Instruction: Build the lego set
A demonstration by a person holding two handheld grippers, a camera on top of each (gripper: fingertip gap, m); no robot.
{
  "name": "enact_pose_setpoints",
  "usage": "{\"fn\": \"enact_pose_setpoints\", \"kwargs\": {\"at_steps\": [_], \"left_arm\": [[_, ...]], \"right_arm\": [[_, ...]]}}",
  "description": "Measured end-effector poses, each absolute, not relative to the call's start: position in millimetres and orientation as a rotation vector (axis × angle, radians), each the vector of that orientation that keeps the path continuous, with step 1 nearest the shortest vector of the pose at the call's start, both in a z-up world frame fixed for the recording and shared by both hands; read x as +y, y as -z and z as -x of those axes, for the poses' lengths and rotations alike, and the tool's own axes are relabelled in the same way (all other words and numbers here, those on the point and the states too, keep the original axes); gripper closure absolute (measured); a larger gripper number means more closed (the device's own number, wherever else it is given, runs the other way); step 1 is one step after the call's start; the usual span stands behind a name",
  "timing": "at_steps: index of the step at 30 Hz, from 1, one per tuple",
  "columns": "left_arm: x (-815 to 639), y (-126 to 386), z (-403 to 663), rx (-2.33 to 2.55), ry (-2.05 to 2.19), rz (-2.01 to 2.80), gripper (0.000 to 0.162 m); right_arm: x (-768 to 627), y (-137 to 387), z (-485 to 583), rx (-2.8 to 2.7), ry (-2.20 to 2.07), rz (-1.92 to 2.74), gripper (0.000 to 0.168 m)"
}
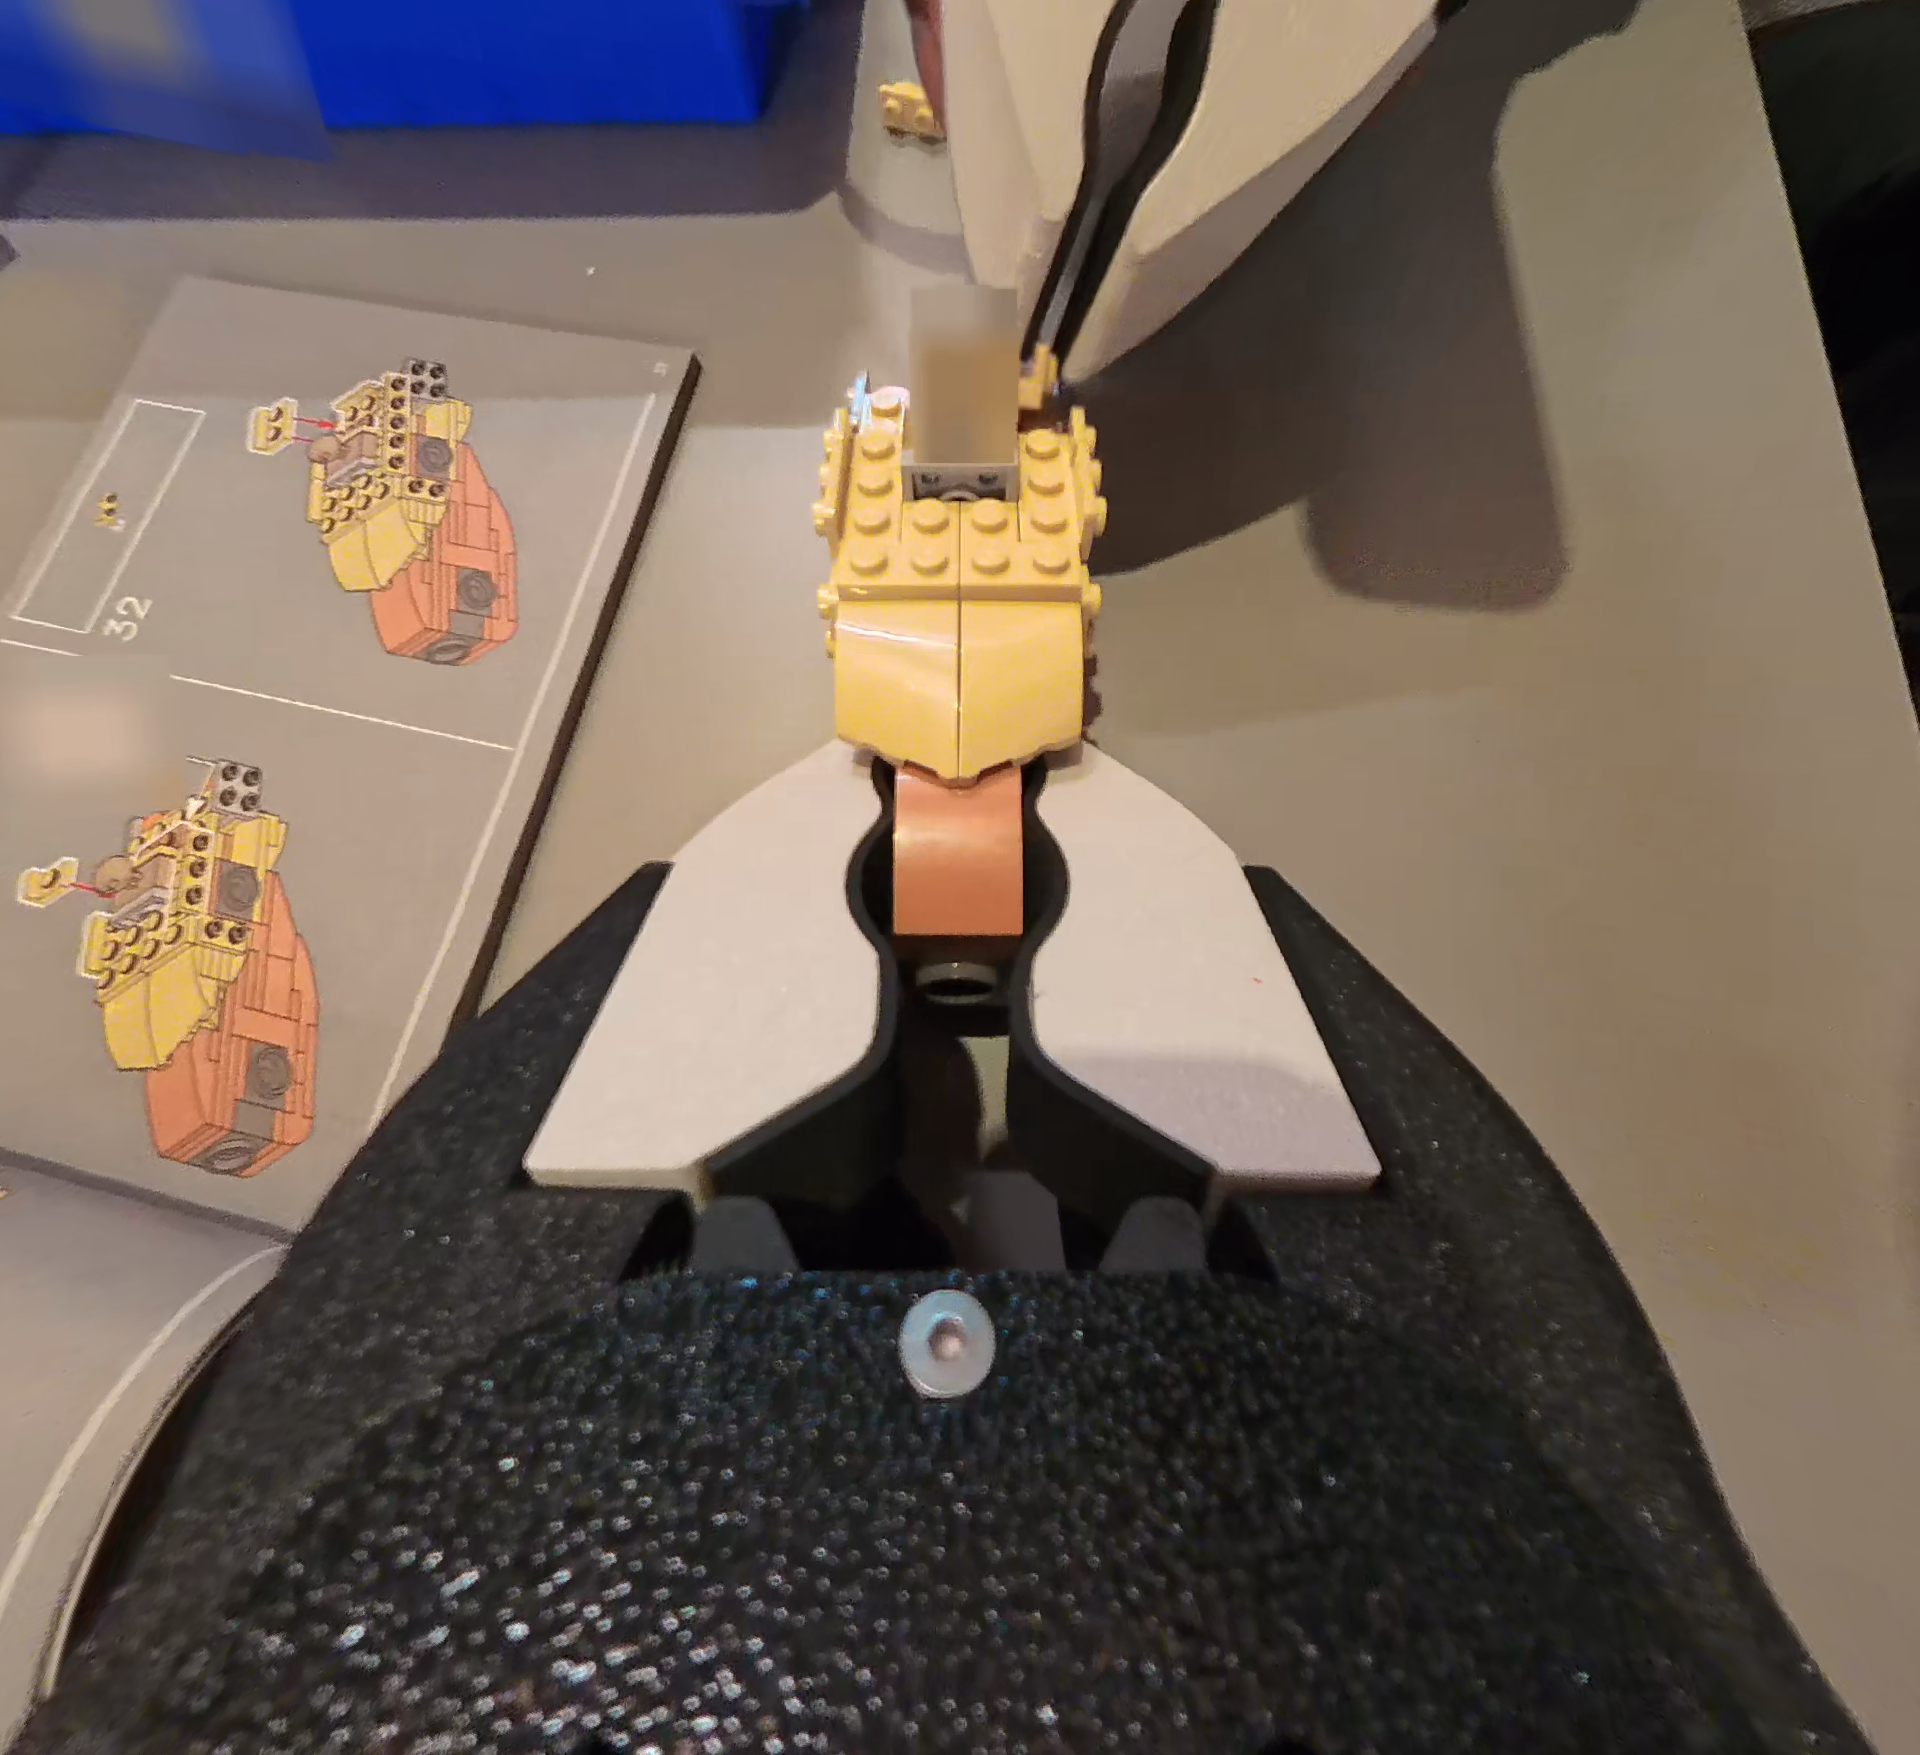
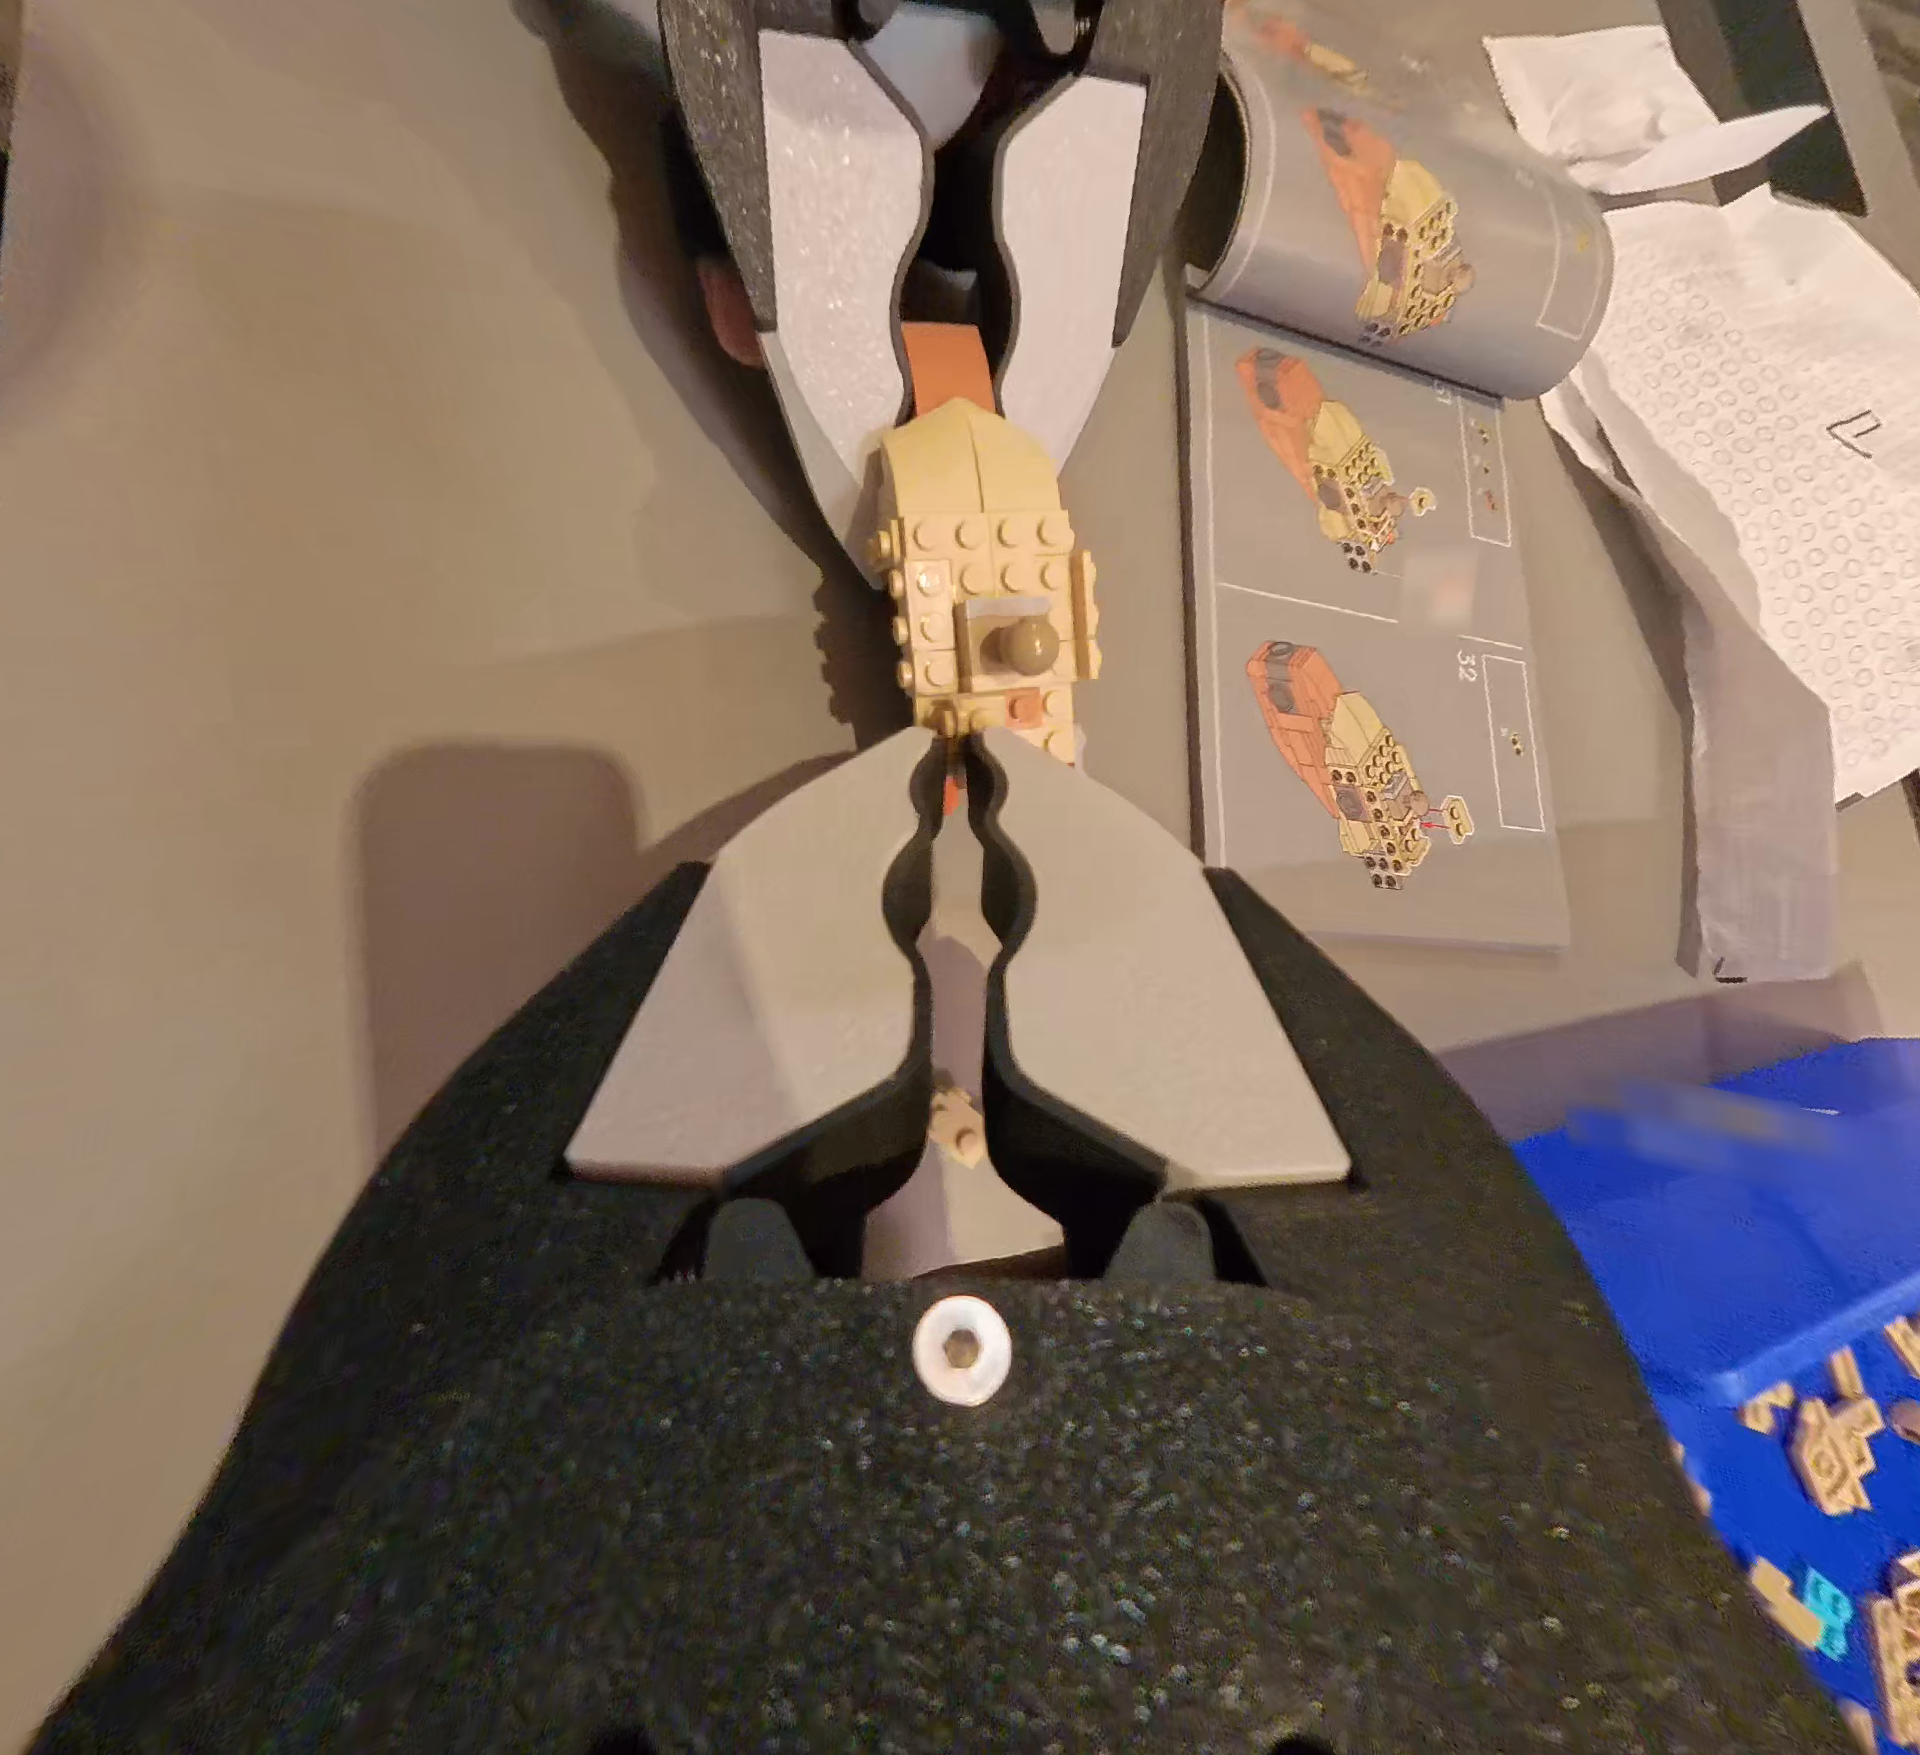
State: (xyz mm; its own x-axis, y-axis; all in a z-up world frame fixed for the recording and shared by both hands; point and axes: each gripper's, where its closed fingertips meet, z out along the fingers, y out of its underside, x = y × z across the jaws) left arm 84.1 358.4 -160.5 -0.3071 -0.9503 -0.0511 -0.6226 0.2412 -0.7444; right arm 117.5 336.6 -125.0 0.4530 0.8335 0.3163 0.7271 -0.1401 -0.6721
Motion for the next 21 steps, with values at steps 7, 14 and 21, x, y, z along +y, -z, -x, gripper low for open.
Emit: {"fn": "enact_pose_setpoints", "kwargs": {"at_steps": [7,14,21], "left_arm": [[358.1,160.7,-83.8,2.012,0.864,1.446,0.144],[356.9,160.7,-83.1,2.018,0.870,1.442,0.144],[356.0,160.3,-83.2,2.009,0.848,1.432,0.144]], "right_arm": [[333.6,123.5,-116.9,-1.385,-0.123,1.915,0.165],[330.4,124.8,-115.6,-1.485,-0.075,1.941,0.165],[329.2,127.2,-115.4,-1.533,-0.051,1.967,0.165]]}}
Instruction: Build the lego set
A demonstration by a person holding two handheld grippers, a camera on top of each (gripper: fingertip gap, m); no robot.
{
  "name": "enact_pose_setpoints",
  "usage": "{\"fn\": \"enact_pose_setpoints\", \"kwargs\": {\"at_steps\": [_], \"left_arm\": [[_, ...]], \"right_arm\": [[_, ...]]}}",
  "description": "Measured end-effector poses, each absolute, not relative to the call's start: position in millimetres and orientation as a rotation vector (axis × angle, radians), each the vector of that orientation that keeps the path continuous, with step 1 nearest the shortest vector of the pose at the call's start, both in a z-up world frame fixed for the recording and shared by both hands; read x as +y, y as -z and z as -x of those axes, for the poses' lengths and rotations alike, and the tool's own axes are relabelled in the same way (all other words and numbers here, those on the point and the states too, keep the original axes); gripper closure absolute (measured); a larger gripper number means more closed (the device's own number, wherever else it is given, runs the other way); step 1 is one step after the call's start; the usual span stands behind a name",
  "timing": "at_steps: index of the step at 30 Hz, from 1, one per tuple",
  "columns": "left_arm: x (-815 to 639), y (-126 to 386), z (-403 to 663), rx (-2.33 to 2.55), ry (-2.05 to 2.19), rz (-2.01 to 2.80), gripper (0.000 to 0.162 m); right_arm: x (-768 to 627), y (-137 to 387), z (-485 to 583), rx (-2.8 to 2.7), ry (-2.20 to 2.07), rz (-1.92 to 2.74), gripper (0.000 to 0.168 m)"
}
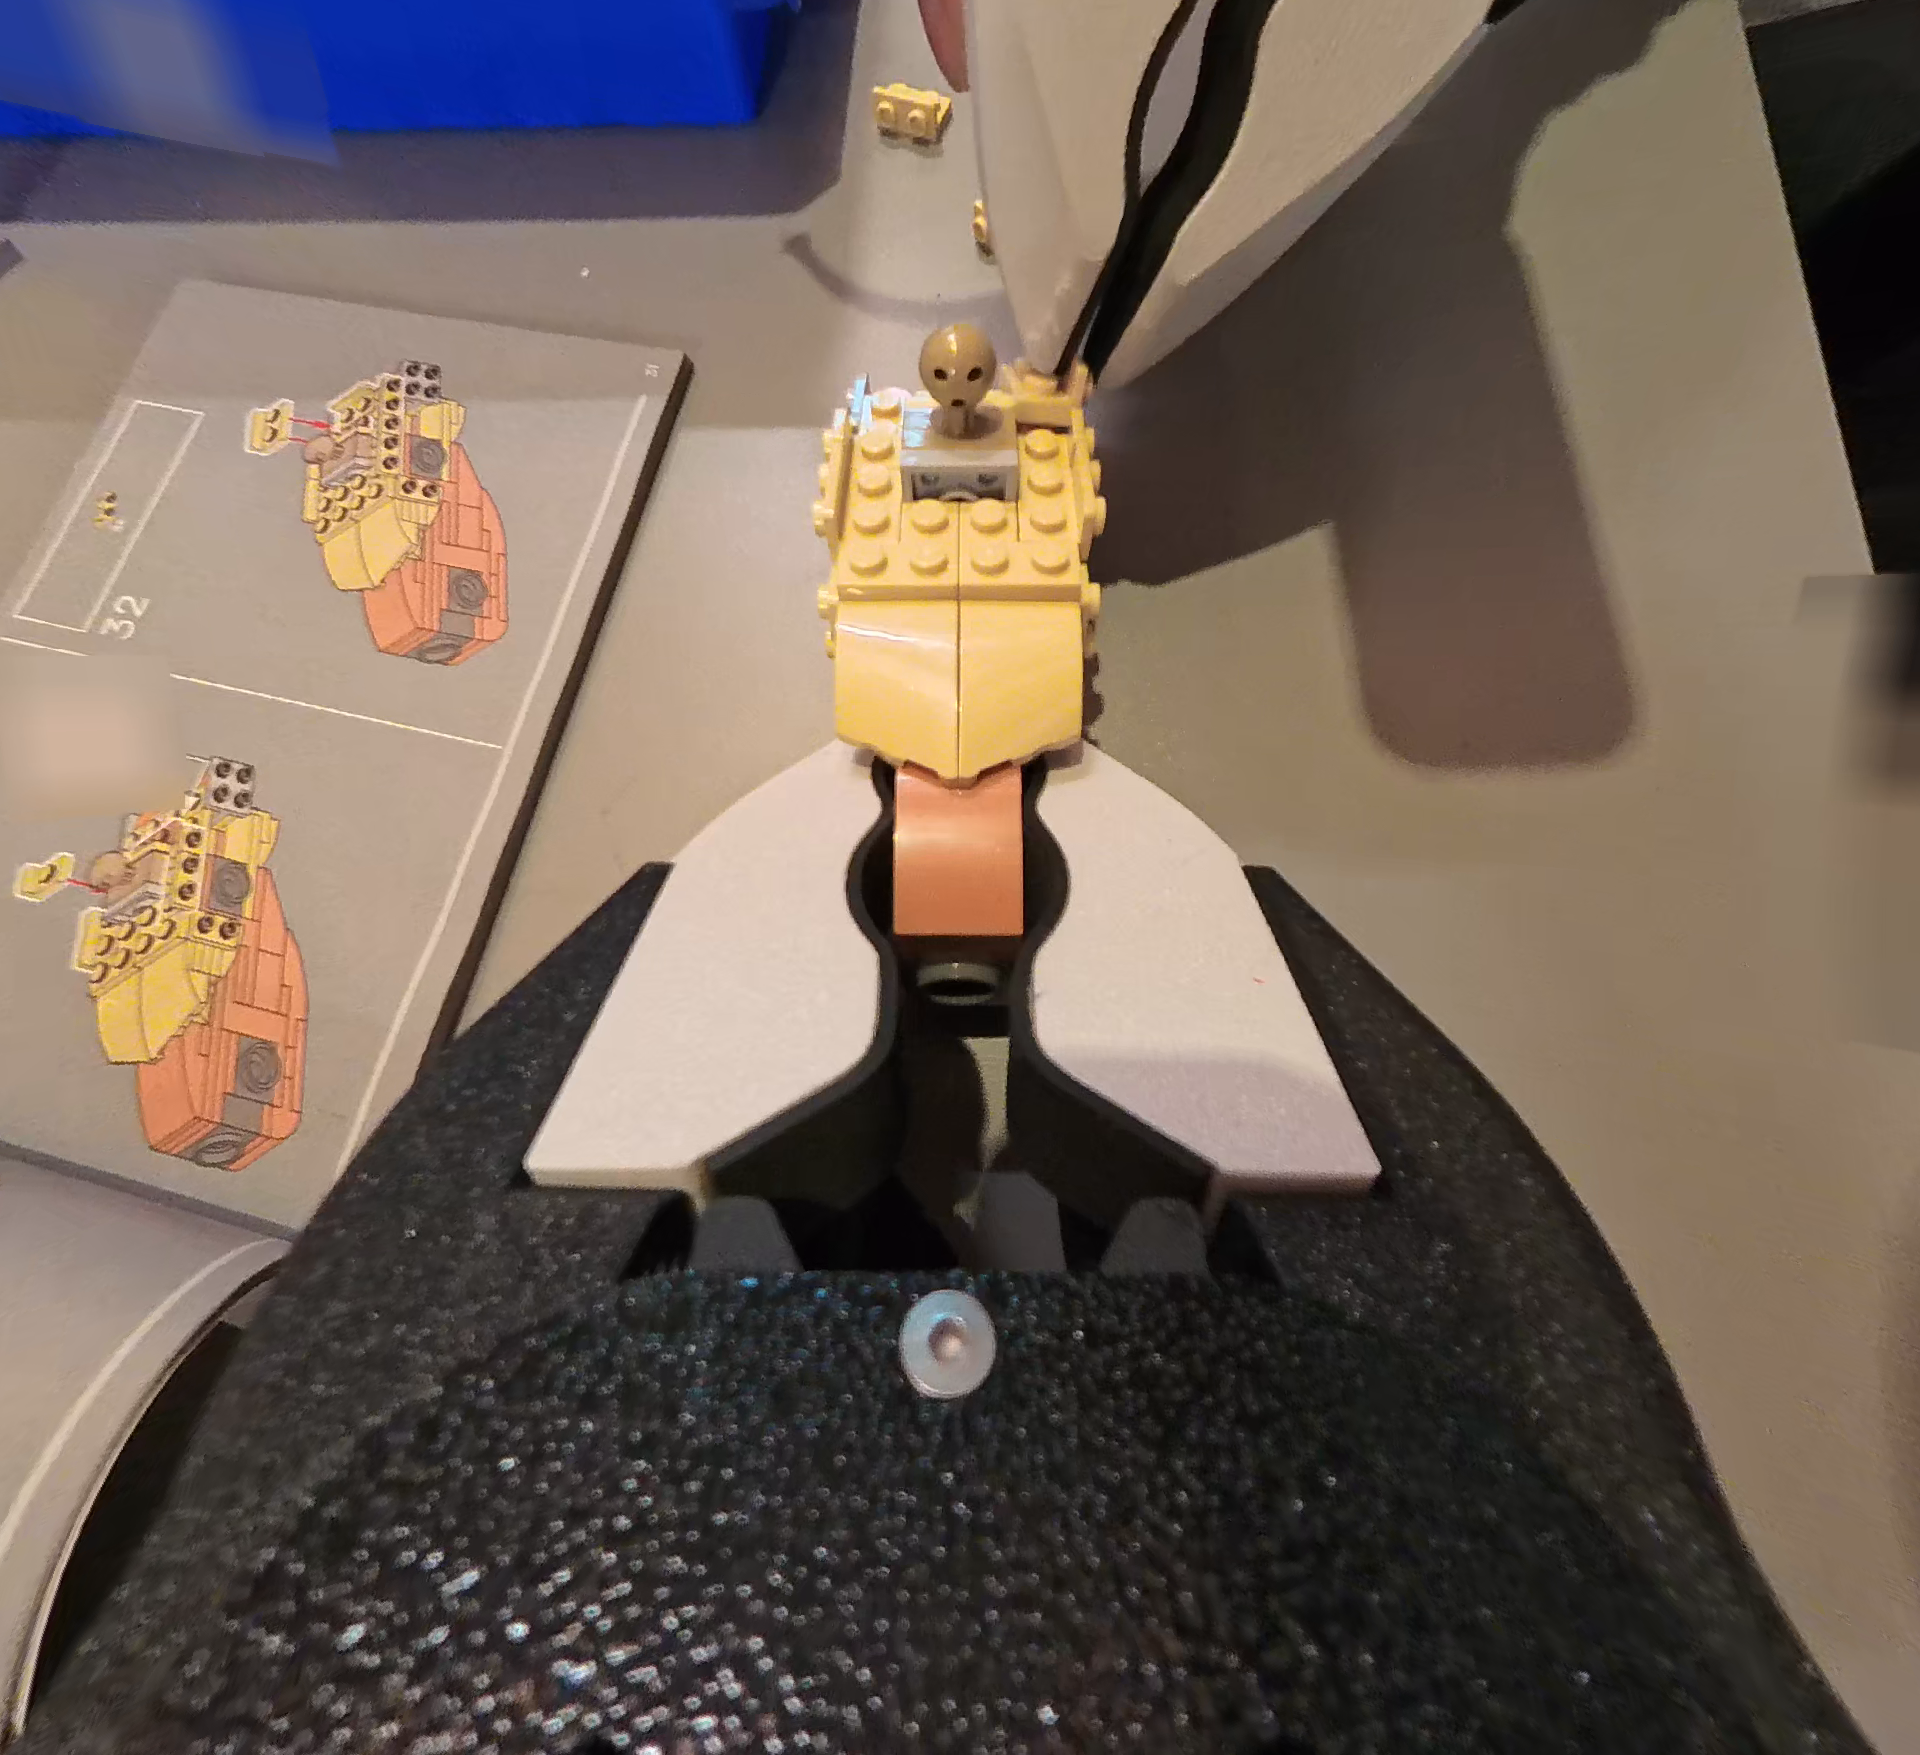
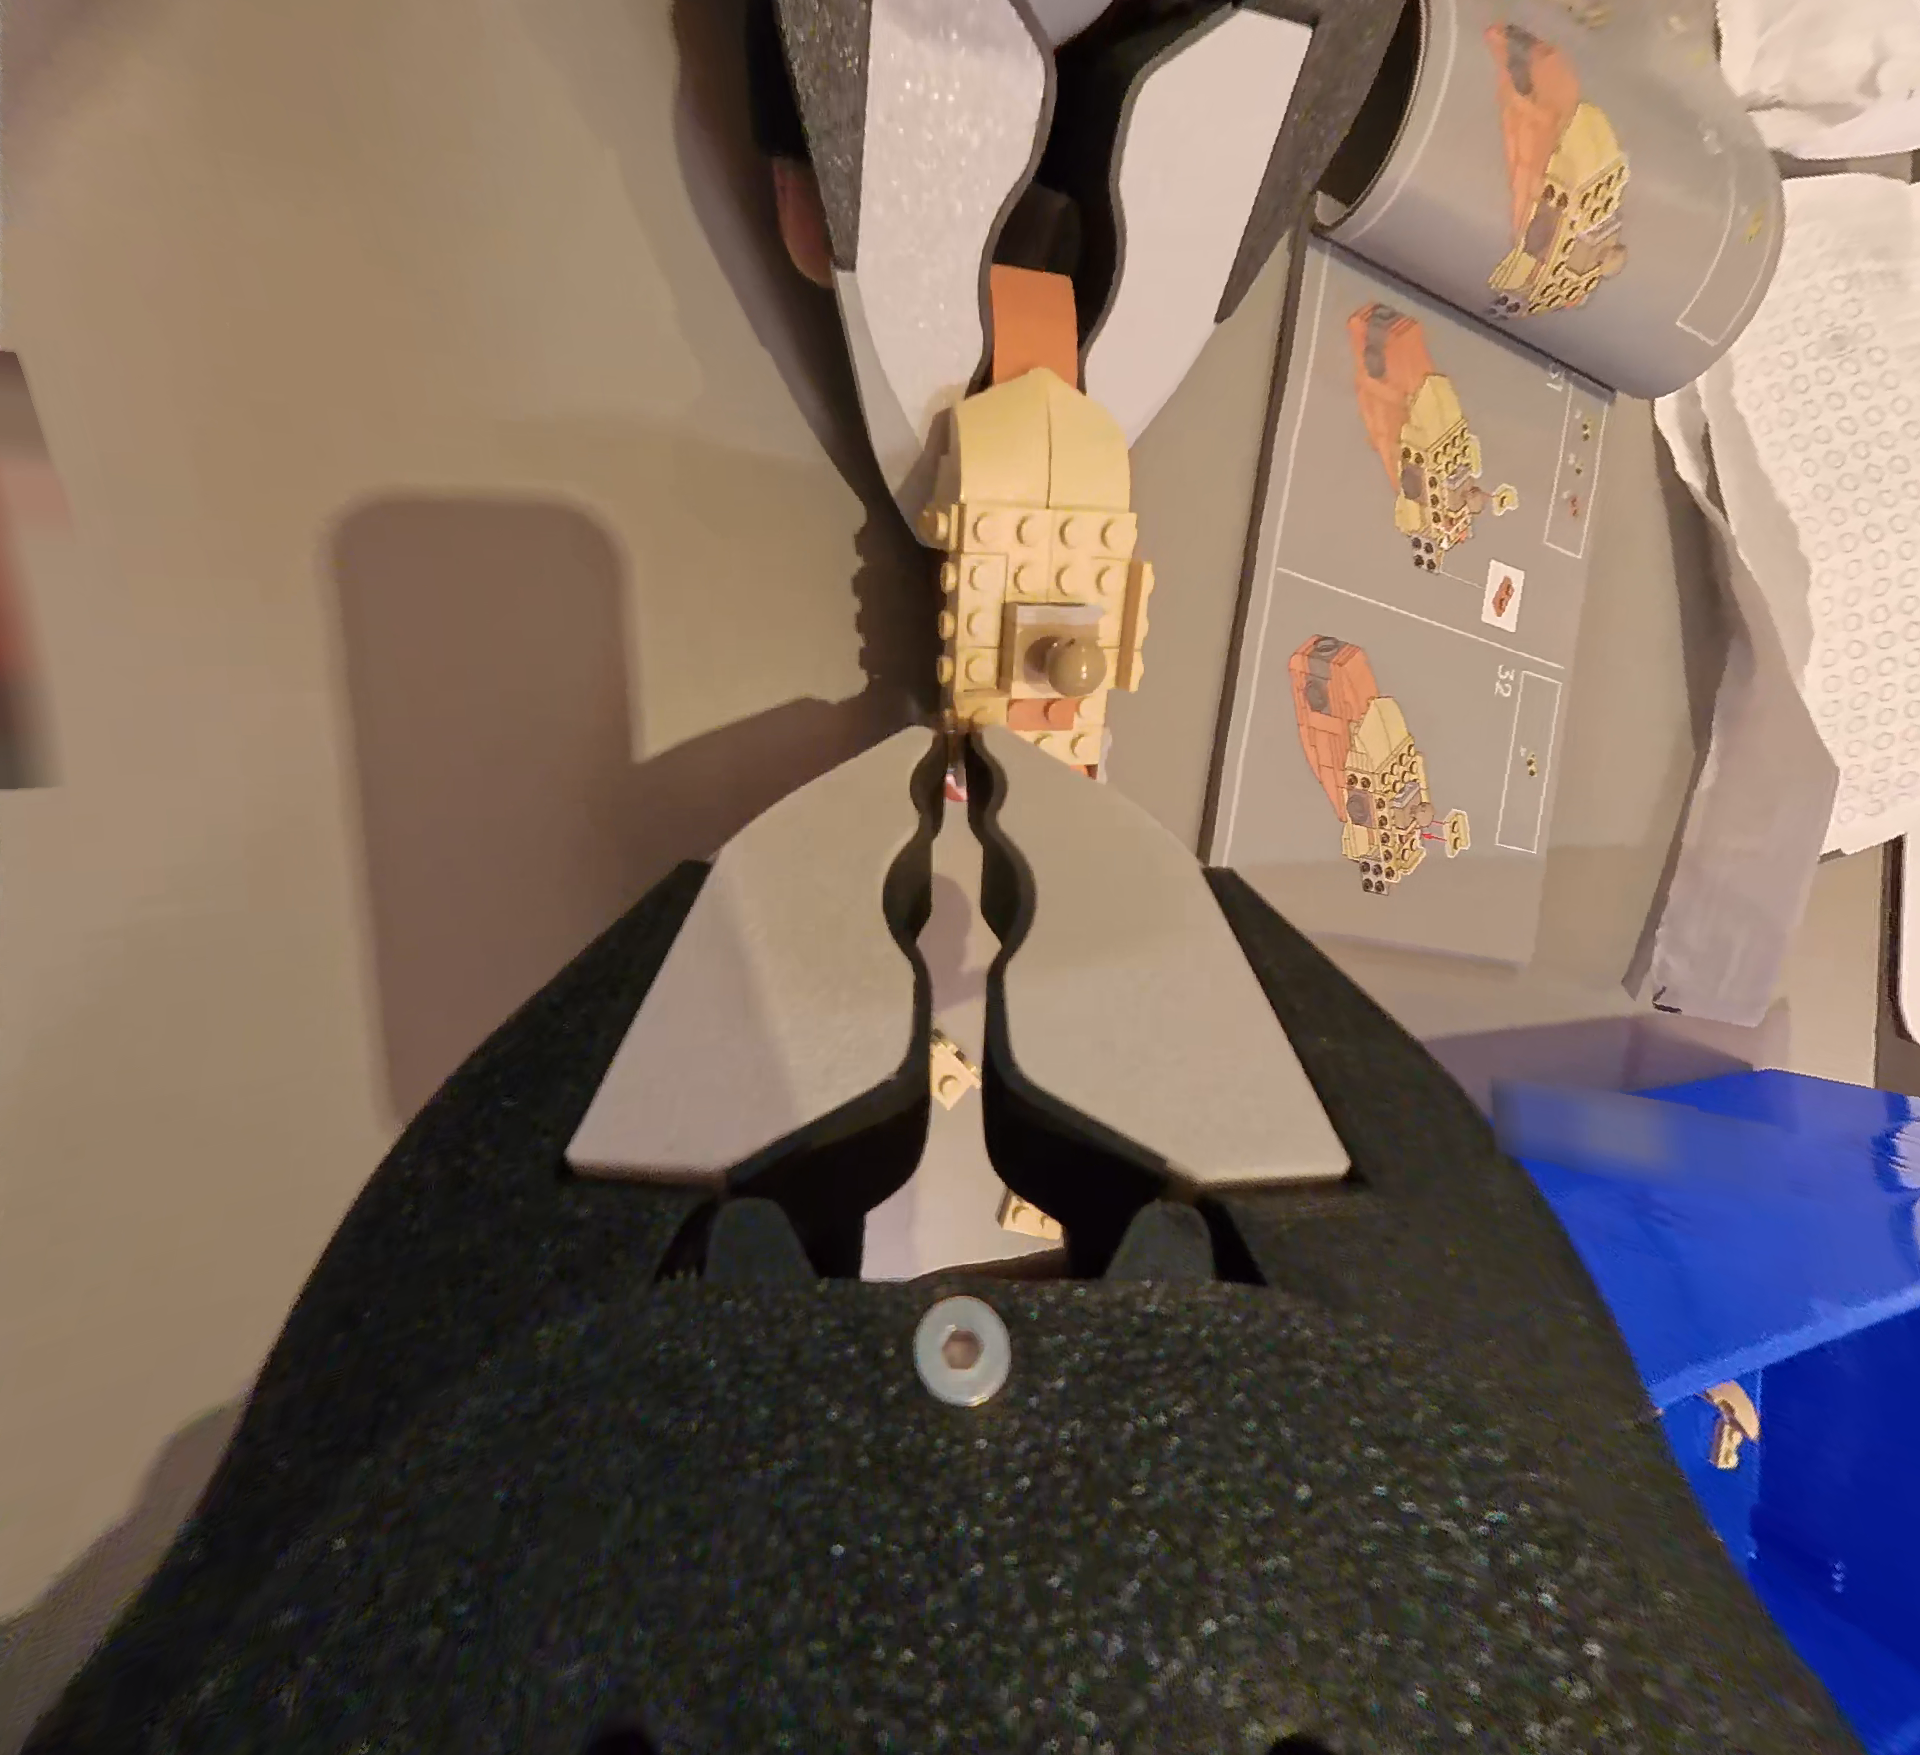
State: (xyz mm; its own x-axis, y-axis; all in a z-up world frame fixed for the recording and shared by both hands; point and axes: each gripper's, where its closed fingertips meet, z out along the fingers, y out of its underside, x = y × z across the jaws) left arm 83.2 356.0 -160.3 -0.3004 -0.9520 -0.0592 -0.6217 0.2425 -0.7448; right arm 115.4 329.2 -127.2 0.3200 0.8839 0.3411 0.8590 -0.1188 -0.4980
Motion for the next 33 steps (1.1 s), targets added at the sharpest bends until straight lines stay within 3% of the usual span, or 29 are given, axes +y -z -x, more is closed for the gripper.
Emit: {"fn": "enact_pose_setpoints", "kwargs": {"at_steps": [33], "left_arm": [[354.1,144.1,-86.0,1.899,0.890,1.391,0.144]], "right_arm": [[328.9,110.3,-114.0,-1.603,-0.053,2.057,0.167]]}}
